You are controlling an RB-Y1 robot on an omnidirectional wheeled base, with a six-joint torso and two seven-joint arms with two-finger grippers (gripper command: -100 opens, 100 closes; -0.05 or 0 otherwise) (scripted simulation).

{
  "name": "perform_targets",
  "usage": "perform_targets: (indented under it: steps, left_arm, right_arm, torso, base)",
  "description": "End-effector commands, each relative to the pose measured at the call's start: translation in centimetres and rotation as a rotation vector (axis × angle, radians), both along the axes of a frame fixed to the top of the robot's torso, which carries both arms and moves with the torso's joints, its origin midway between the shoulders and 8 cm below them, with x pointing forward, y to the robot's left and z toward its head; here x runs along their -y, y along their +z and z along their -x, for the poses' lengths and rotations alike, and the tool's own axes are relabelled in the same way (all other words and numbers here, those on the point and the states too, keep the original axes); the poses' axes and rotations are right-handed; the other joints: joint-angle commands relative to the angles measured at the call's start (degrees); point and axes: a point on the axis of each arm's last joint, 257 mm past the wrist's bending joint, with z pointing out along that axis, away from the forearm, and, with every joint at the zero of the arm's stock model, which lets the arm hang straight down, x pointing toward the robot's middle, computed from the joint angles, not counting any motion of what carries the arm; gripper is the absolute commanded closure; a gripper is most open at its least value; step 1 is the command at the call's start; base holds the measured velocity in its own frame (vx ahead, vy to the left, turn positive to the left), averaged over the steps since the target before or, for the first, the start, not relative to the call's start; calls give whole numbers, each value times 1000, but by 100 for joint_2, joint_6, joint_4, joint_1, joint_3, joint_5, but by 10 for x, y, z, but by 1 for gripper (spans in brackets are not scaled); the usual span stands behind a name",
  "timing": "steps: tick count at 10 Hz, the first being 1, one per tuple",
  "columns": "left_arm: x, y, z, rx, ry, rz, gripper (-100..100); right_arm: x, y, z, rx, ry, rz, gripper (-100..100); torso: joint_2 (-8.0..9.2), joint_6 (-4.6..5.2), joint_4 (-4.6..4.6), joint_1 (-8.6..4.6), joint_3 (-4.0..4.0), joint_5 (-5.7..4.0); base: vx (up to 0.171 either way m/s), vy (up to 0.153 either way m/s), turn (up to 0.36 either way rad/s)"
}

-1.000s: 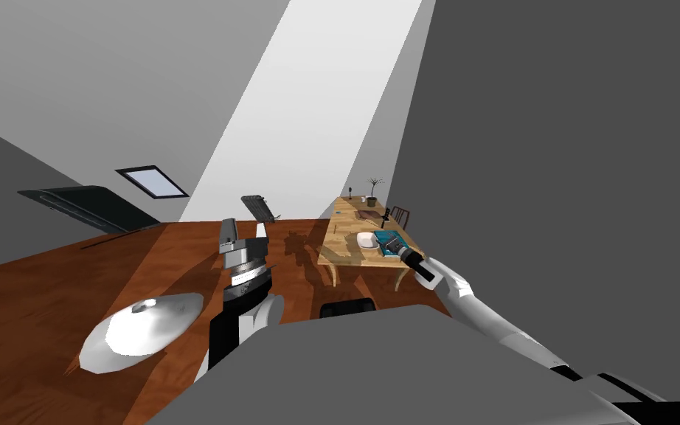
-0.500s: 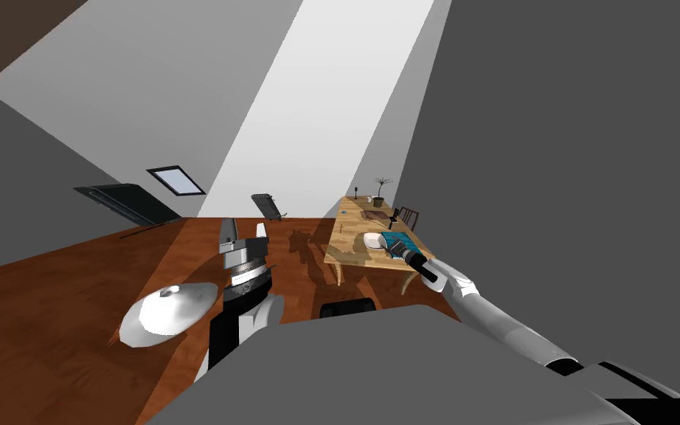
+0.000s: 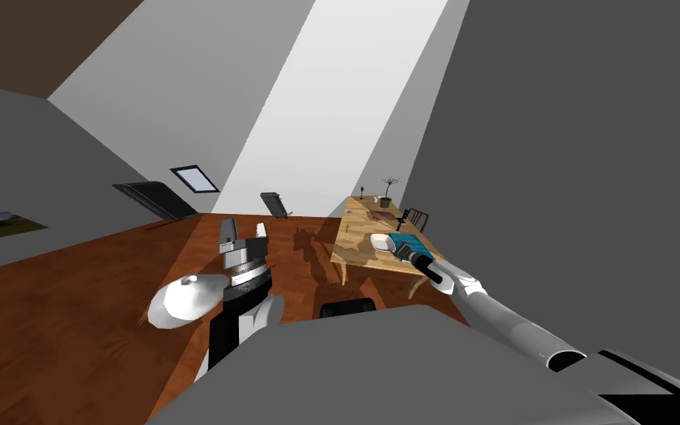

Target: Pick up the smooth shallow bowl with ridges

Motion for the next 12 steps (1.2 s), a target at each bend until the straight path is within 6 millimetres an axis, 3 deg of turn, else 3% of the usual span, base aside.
perform_targets:
  steps: [1,2,3,5,6,7,8,11,12]
  left_arm:
    - [0,0,0,0,0,0,0]
    - [0,0,0,0,0,0,0]
    - [0,0,0,0,0,0,0]
    - [0,0,0,0,0,0,0]
    - [0,0,0,0,0,0,0]
    - [0,0,0,0,0,0,0]
    - [0,0,0,0,0,0,0]
    - [0,0,0,0,0,0,0]
    - [0,0,0,0,0,0,0]
  right_arm:
    - [25,-15,10,-46,-13,86,-100]
    - [48,-26,18,-85,-26,154,-100]
    - [52,-30,21,-94,-33,157,-100]
    - [92,-45,39,-163,-54,278,-100]
    - [96,-48,42,-172,-61,280,-100]
    - [115,-54,52,-205,-71,333,-100]
    - [117,-55,54,-209,-74,335,-100]
    - [167,-71,88,-308,-108,465,-100]
    - [168,-71,89,-310,-109,466,-100]
  torso:
    - [0,0,0,0,0,0]
    - [-5,-4,0,4,-2,1]
    - [-7,-4,-2,25,-4,4]
    - [7,-2,2,18,4,5]
    - [-3,-3,0,20,-1,6]
    - [-5,2,-1,8,-3,3]
    - [1,0,0,12,0,3]
    - [-4,-3,0,21,-2,5]
    - [-8,-1,-1,21,-4,6]
  base:
    - [31,90,159]
    - [33,153,236]
    - [18,126,51]
    - [20,125,195]
    - [50,86,50]
    - [25,103,84]
    - [15,78,71]
    - [46,122,171]
    - [41,90,66]
